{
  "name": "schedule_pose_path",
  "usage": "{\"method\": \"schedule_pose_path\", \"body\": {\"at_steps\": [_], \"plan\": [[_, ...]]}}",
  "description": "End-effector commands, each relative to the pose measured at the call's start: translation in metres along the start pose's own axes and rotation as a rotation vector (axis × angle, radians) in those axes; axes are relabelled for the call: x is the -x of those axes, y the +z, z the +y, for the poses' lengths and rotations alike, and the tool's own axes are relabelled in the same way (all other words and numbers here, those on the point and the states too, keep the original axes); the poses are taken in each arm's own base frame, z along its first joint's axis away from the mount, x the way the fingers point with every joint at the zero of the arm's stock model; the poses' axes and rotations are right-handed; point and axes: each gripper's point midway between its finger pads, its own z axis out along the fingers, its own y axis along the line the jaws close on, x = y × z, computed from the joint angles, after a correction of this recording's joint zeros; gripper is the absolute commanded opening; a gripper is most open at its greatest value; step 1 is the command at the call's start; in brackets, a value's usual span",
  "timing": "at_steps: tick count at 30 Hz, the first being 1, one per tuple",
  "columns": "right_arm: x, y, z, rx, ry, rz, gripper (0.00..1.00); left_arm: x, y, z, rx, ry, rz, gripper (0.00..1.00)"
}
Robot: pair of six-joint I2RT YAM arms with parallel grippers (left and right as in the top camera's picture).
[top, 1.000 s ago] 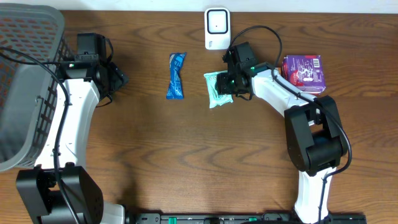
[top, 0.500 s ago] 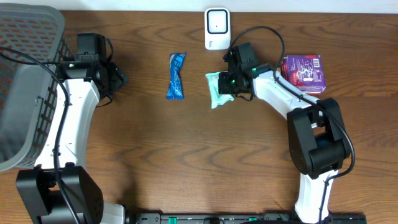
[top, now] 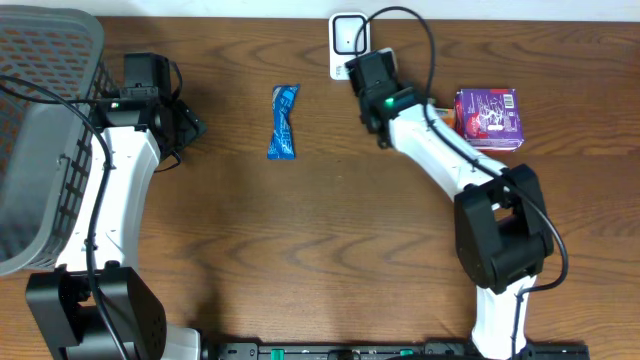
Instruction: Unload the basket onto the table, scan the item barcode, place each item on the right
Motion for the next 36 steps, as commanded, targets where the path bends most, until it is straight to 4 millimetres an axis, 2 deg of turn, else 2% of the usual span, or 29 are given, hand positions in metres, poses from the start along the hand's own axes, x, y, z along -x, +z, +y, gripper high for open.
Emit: {"method": "schedule_pose_path", "body": {"at_steps": [1, 4, 6, 7, 8, 9, 13, 20, 32, 36], "plan": [[-0.005, 0.009, -0.017, -0.186, -0.089, 0.017, 0.01, 0.001, 0.001, 0.002, 0.013, -0.013, -0.004, 0.98], [-0.02, 0.026, -0.002, -0.166, -0.109, 0.055, 0.01, 0.001, 0.001, 0.002, 0.013, -0.013, -0.004, 0.98], [-0.026, 0.03, 0.004, -0.143, -0.065, 0.069, 0.02, 0.001, 0.001, 0.002, 0.013, -0.013, -0.004, 0.98], [-0.028, 0.03, 0.008, -0.122, -0.041, 0.076, 0.09, 0.001, 0.001, 0.002, 0.013, -0.013, -0.004, 0.98], [-0.029, 0.029, 0.012, -0.094, -0.028, 0.082, 0.23, 0.001, 0.001, 0.002, 0.013, -0.013, -0.004, 0.98], [-0.029, 0.028, 0.016, -0.066, -0.026, 0.085, 0.32, 0.001, 0.001, 0.002, 0.013, -0.013, -0.004, 0.98], [-0.034, 0.026, 0.025, -0.003, -0.045, 0.11, 0.49, 0.001, 0.001, 0.002, 0.013, -0.013, -0.004, 0.98], [-0.05, 0.031, 0.023, 0.009, -0.063, 0.162, 0.55, 0.001, 0.001, 0.002, 0.013, -0.013, -0.004, 0.98], [-0.073, 0.06, 0.014, 0.047, 0.008, 0.184, 0.55, 0.001, 0.001, 0.002, 0.013, -0.013, -0.004, 0.98], [-0.078, 0.067, 0.019, 0.117, 0.039, 0.193, 0.51, 0.001, 0.001, 0.002, 0.013, -0.013, -0.004, 0.98]]}}
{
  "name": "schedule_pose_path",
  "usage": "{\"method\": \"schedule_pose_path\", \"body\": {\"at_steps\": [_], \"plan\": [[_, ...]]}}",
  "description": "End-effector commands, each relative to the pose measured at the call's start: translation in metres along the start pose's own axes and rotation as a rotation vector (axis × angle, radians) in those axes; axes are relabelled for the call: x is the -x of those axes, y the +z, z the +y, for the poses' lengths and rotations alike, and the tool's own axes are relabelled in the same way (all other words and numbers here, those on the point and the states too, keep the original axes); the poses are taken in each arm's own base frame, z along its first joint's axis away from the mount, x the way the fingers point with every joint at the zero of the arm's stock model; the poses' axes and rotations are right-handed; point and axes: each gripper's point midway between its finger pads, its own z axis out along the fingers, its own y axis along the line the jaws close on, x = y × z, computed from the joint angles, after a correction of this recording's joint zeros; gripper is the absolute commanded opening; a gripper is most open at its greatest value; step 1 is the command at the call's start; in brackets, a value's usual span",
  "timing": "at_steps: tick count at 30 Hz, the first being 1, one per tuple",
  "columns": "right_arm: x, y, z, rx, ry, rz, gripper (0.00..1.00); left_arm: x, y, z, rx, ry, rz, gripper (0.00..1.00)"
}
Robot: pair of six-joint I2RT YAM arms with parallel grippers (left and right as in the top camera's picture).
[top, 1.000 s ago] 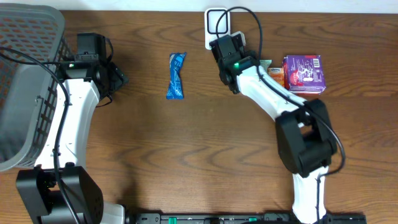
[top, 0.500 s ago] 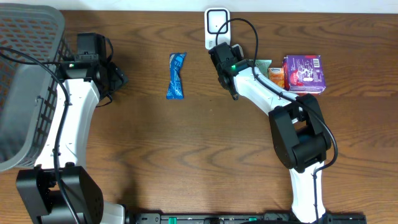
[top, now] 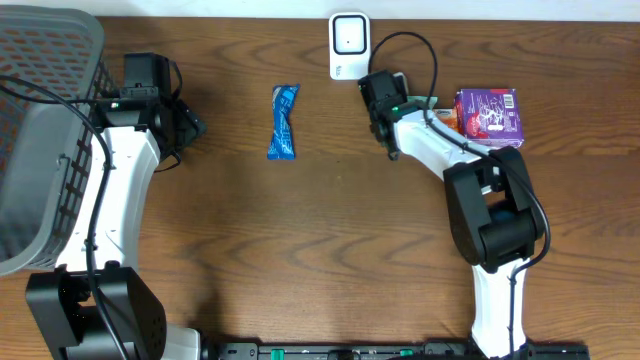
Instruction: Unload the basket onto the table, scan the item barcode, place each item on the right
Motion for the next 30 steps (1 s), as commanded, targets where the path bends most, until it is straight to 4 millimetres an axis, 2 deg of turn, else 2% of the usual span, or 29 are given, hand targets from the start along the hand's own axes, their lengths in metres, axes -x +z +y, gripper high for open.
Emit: {"method": "schedule_pose_path", "body": {"at_steps": [1, 5, 9, 12, 16, 21, 24, 26, 30], "plan": [[-0.014, 0.007, 0.01, 0.094, 0.025, 0.038, 0.48, 0.001, 0.001, 0.003, 0.014, -0.013, -0.003, 0.98], [-0.024, 0.014, 0.023, 0.181, 0.046, 0.073, 0.31, 0.001, 0.001, 0.003, 0.014, -0.013, -0.003, 0.98], [-0.025, 0.012, 0.04, 0.274, 0.062, 0.082, 0.01, 0.001, 0.001, 0.003, 0.013, -0.013, -0.003, 0.98], [-0.018, 0.006, 0.045, 0.307, 0.098, 0.078, 0.01, 0.001, 0.001, 0.003, 0.014, -0.013, -0.003, 0.98], [0.001, -0.014, 0.063, 0.466, 0.142, 0.083, 0.01, 0.001, 0.001, 0.003, 0.014, -0.013, -0.003, 0.98], [0.035, -0.054, 0.079, 0.797, 0.237, 0.099, 0.01, 0.001, 0.001, 0.003, 0.014, -0.013, -0.003, 0.98], [0.045, -0.082, 0.084, 1.04, 0.273, 0.112, 0.01, 0.001, 0.001, 0.003, 0.014, -0.013, -0.003, 0.98], [0.047, -0.092, 0.08, 1.154, 0.333, 0.146, 0.01, 0.001, 0.001, 0.003, 0.014, -0.013, -0.003, 0.98], [0.048, -0.09, 0.066, 1.235, 0.453, 0.199, 0.01, 0.001, 0.001, 0.003, 0.013, -0.013, -0.003, 0.98]]}}
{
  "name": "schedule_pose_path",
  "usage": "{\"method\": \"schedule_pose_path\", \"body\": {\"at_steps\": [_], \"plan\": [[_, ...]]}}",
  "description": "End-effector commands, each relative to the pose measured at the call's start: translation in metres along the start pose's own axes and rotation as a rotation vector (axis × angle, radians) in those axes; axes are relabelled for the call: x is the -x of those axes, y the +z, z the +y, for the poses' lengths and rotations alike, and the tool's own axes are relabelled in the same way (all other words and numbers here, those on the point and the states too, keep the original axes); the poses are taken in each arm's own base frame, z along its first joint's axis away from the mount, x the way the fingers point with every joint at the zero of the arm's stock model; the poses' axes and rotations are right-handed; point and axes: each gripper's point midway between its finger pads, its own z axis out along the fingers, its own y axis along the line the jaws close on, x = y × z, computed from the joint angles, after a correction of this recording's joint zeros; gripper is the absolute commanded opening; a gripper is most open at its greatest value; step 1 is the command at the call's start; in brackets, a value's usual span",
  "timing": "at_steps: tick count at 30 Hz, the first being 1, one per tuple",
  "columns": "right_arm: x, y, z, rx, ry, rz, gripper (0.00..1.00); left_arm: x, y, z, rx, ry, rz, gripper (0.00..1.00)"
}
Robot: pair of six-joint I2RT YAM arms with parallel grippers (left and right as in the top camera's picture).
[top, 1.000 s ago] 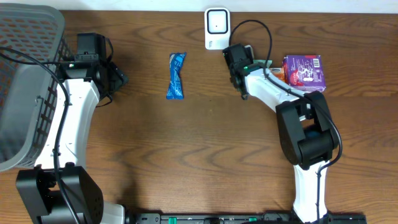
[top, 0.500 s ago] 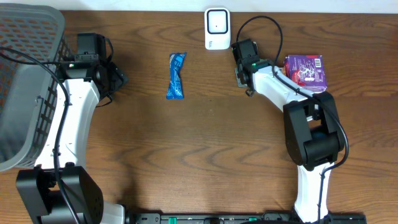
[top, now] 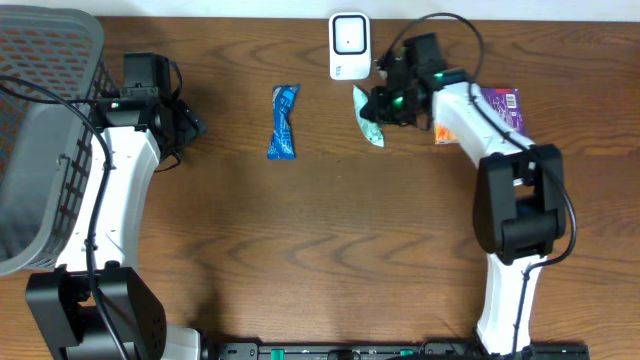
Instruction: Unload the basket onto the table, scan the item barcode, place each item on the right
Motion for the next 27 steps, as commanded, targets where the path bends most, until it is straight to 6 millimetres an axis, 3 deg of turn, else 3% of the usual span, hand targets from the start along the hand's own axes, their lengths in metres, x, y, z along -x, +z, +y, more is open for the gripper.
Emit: {"method": "schedule_pose_path", "body": {"at_steps": [1, 7, 11, 17, 21, 27], "plan": [[-0.002, -0.009, 0.013, 0.214, 0.151, 0.045, 0.01, 0.001, 0.001, 0.003, 0.014, -0.013, -0.003, 0.98], [-0.015, -0.006, -0.016, 0.27, 0.356, 0.052, 0.01, 0.001, 0.001, 0.003, 0.014, -0.013, -0.003, 0.98], [-0.026, 0.004, -0.034, 0.272, 0.395, 0.03, 0.01, 0.001, 0.001, 0.003, 0.014, -0.013, -0.003, 0.98], [-0.037, 0.007, -0.075, 0.021, 0.399, 0.013, 0.12, 0.001, 0.001, 0.003, 0.014, -0.013, -0.003, 0.98], [-0.026, -0.016, -0.087, -0.149, 0.325, 0.003, 0.26, 0.001, 0.001, 0.003, 0.014, -0.013, -0.003, 0.98], [-0.004, -0.068, -0.084, -0.403, 0.191, -0.003, 0.33, 0.001, 0.001, 0.003, 0.014, -0.013, -0.003, 0.98]]}}
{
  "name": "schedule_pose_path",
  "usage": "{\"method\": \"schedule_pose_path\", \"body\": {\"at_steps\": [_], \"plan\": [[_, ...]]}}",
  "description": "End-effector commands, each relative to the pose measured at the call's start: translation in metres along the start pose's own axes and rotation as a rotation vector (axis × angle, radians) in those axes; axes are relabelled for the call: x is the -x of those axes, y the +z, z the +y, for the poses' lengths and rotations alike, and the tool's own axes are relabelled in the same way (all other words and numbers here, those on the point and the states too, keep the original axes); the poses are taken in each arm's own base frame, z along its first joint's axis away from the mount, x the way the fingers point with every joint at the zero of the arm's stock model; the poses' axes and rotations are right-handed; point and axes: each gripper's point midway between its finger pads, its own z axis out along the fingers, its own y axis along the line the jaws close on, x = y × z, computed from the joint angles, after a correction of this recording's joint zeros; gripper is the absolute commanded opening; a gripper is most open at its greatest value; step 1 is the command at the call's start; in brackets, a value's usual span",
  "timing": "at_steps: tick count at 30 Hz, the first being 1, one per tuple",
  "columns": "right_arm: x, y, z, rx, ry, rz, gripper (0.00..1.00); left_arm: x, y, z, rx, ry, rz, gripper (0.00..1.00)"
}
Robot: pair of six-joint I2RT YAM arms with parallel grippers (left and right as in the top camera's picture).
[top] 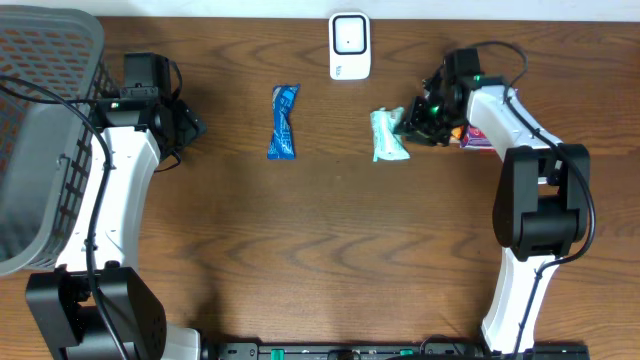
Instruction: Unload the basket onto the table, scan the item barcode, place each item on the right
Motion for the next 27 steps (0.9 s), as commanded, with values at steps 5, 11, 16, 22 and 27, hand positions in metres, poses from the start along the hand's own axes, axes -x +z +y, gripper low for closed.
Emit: {"method": "schedule_pose_path", "body": {"at_steps": [5, 11, 16, 22, 27], "plan": [[0.023, -0.048, 0.023, -0.164, -0.215, -0.126, 0.31, 0.001, 0.001, 0.003, 0.014, -0.013, -0.003, 0.98], [0.001, -0.032, 0.038, -0.17, -0.277, -0.076, 0.23, 0.001, 0.001, 0.003, 0.014, -0.013, -0.003, 0.98], [-0.007, -0.02, 0.026, -0.306, -0.288, -0.092, 0.13, 0.001, 0.001, 0.003, 0.014, -0.013, -0.003, 0.98], [-0.01, 0.013, 0.024, -0.307, -0.293, -0.147, 0.17, 0.001, 0.001, 0.003, 0.014, -0.013, -0.003, 0.98], [-0.004, 0.025, -0.016, -0.448, -0.234, -0.244, 0.11, 0.001, 0.001, 0.003, 0.014, -0.013, -0.003, 0.98]]}}
